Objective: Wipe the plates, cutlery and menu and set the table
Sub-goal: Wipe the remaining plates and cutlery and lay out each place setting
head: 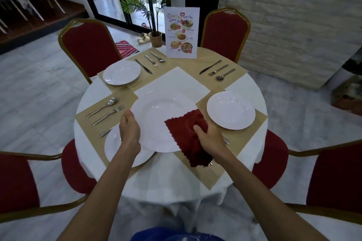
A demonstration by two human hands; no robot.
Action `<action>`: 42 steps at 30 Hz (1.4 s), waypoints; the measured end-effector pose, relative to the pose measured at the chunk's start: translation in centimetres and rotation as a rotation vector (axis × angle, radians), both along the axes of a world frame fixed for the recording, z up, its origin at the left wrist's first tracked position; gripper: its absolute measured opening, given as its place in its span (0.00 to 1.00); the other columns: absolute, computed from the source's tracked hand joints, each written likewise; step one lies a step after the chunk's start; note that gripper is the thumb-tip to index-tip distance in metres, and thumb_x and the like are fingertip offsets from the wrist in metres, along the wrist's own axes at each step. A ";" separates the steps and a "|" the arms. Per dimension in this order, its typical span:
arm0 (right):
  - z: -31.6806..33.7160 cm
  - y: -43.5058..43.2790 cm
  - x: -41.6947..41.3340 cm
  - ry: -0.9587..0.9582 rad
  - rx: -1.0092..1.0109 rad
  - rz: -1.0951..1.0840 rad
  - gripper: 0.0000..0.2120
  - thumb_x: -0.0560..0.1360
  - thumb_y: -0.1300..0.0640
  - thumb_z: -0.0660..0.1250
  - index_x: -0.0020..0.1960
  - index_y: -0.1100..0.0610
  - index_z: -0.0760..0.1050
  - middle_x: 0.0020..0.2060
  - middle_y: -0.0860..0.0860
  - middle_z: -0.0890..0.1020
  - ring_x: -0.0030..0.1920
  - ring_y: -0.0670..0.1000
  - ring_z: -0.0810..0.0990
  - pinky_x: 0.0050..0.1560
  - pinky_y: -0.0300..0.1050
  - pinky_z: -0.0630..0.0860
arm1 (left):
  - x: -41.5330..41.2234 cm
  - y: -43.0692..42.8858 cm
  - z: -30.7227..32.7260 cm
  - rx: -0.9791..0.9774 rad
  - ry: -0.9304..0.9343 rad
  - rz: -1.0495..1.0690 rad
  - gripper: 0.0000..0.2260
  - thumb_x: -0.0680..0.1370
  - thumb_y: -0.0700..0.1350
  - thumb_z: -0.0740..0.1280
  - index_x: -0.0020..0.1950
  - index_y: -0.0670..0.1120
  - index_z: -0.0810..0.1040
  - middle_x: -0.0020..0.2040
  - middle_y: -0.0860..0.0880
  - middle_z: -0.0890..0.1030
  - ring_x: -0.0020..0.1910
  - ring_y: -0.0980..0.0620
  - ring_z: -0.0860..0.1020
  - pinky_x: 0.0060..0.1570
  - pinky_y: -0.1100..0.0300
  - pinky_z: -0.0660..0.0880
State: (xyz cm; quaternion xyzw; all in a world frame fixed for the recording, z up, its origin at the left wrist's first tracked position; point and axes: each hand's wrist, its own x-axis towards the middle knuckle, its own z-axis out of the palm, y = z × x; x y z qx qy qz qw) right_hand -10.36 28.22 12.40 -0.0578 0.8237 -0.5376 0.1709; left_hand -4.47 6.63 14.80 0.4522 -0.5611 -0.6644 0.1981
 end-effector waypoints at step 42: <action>1.0 -8.3 -33.6 -0.057 0.269 0.169 0.03 0.79 0.54 0.71 0.51 0.49 0.82 0.42 0.46 0.86 0.41 0.42 0.85 0.45 0.38 0.81 | -25.9 -15.3 -10.9 -0.618 -0.741 -0.973 0.17 0.77 0.54 0.68 0.39 0.41 0.83 0.37 0.45 0.84 0.41 0.46 0.82 0.43 0.52 0.79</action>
